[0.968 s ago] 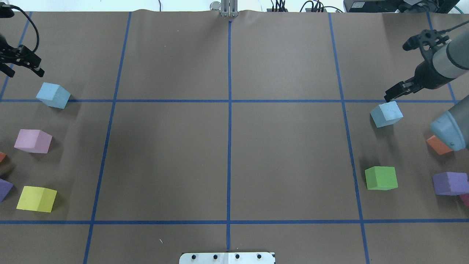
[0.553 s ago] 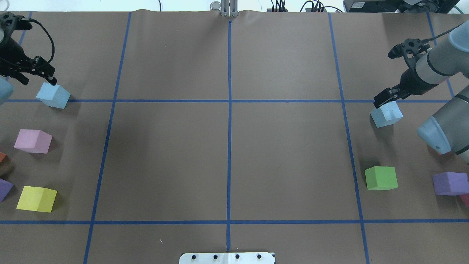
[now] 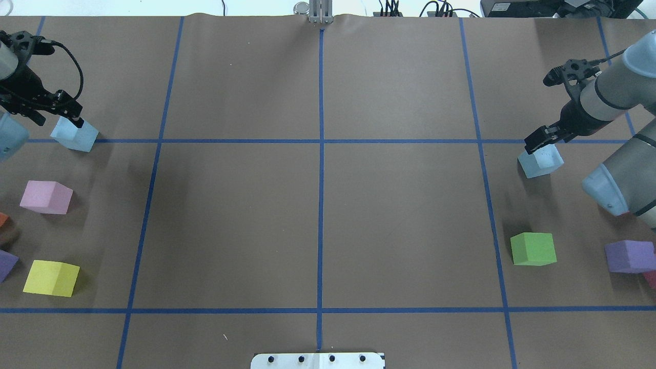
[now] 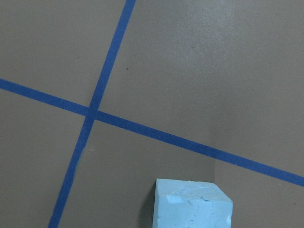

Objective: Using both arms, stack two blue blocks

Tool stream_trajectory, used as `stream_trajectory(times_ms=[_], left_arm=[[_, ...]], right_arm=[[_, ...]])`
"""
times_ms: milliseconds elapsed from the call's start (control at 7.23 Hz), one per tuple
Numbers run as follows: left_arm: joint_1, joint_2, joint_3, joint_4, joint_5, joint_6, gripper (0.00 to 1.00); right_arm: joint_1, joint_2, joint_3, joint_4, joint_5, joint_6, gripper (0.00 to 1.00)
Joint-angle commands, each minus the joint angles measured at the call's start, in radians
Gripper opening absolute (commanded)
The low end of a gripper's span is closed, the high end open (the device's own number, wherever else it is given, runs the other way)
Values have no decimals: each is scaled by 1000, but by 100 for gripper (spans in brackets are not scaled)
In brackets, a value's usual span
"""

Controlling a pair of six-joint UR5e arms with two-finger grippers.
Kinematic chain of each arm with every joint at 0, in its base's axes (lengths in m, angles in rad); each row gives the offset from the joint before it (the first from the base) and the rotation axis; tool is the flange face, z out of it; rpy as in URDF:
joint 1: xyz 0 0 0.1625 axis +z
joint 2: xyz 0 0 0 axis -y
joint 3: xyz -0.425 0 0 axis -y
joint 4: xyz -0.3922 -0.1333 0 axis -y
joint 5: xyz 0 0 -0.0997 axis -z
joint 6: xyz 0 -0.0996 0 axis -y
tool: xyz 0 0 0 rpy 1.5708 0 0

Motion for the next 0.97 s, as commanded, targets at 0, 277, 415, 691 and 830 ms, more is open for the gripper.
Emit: stream_trajectory(times_ms=[0, 277, 415, 691, 830], left_arm=[[22, -14, 40, -35, 1, 1, 98], [28, -16, 69, -62, 31, 4, 98], [30, -15, 95, -96, 47, 6, 97], [34, -21, 108, -106, 65, -2, 97], [42, -21, 105, -109, 65, -5, 97]], right_arm=[[0, -1, -2, 0, -12, 2, 100], [0, -1, -1, 0, -14, 2, 100], [0, -1, -1, 0, -14, 2, 100], [0, -1, -1, 0, -14, 2, 100], [0, -1, -1, 0, -14, 2, 100]])
